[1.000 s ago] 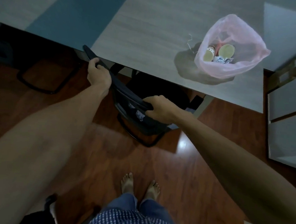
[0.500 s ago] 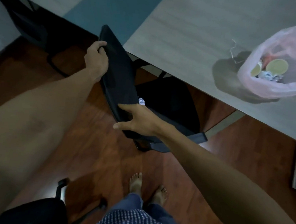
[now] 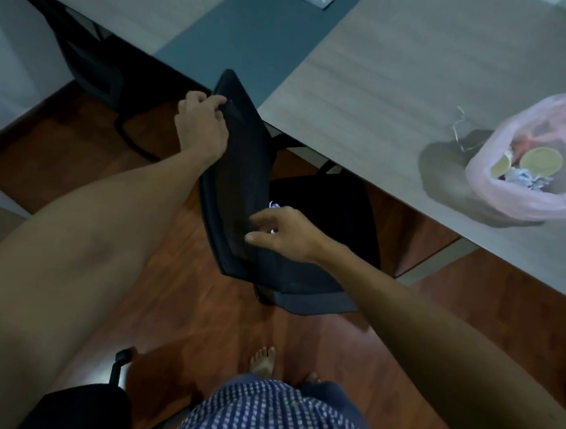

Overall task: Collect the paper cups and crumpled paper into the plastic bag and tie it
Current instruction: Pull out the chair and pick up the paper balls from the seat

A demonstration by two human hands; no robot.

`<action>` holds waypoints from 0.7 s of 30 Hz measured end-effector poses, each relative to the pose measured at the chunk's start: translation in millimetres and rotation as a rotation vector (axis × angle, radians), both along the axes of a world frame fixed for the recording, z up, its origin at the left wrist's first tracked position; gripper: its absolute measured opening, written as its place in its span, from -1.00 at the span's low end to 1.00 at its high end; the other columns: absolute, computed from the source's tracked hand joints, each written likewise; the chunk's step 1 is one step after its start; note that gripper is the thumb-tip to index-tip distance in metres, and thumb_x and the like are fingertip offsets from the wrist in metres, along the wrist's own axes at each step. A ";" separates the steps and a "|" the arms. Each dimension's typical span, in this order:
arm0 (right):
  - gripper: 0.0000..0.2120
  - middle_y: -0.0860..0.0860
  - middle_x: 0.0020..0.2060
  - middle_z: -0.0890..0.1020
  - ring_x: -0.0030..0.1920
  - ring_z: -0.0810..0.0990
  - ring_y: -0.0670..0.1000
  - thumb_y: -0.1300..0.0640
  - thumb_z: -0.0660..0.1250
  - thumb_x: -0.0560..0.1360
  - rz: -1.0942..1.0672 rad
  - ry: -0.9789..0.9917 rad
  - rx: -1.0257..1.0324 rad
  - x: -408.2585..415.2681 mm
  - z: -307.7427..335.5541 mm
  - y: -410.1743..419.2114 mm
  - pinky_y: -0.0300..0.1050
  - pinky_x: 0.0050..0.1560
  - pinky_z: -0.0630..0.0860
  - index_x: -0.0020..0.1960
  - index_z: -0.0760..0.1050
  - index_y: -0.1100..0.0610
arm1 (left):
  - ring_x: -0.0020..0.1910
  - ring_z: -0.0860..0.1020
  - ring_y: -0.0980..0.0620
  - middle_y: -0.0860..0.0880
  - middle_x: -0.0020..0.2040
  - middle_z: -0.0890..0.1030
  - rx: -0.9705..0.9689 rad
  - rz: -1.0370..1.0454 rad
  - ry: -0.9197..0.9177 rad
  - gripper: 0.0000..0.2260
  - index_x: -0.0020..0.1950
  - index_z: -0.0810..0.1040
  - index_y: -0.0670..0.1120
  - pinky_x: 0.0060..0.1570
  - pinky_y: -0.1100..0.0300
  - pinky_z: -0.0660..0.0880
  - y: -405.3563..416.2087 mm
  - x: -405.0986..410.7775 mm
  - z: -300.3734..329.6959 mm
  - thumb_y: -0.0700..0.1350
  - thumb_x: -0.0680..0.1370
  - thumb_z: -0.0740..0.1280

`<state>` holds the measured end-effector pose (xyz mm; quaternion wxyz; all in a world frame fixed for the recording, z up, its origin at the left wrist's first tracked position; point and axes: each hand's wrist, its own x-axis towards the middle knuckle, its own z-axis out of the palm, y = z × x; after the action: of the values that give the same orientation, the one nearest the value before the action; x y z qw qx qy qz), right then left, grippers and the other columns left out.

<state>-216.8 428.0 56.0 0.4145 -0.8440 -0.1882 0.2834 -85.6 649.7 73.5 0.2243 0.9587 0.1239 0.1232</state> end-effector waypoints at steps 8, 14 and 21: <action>-0.78 0.06 0.06 0.72 0.08 0.67 0.04 0.07 0.43 0.56 -0.244 -0.113 -0.205 44.7 -18.6 -102.6 -0.09 0.09 0.57 0.13 0.67 0.17 | 0.29 0.48 -0.16 -0.15 0.34 0.51 -0.062 -0.188 -0.022 -0.65 0.40 0.51 -0.12 0.33 -0.06 0.41 -67.6 -29.4 -6.2 -0.15 0.61 0.27; -0.71 0.07 0.19 0.65 0.18 0.61 0.08 0.08 0.36 0.63 -0.185 -0.052 -0.257 81.6 -45.6 -159.1 -0.08 0.15 0.52 0.30 0.59 0.19 | 0.24 0.53 -0.10 -0.13 0.33 0.49 -0.237 -0.081 0.101 -0.61 0.46 0.45 -0.12 0.28 -0.05 0.49 -118.2 -45.7 -45.1 -0.16 0.62 0.30; -0.79 0.02 0.00 0.64 -0.05 0.62 0.03 0.12 0.31 0.65 -0.080 -0.035 -0.262 116.2 -76.3 -181.6 0.02 0.01 0.59 0.25 0.58 0.15 | 0.23 0.54 -0.08 -0.12 0.33 0.51 -0.377 0.164 0.206 -0.58 0.48 0.44 -0.10 0.23 -0.03 0.53 -160.5 -63.7 -104.1 -0.15 0.60 0.31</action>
<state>-100.5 246.4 -20.4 0.3084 -0.9025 -0.1231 0.2742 -149.4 489.2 -30.6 0.3747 0.8942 0.2443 0.0171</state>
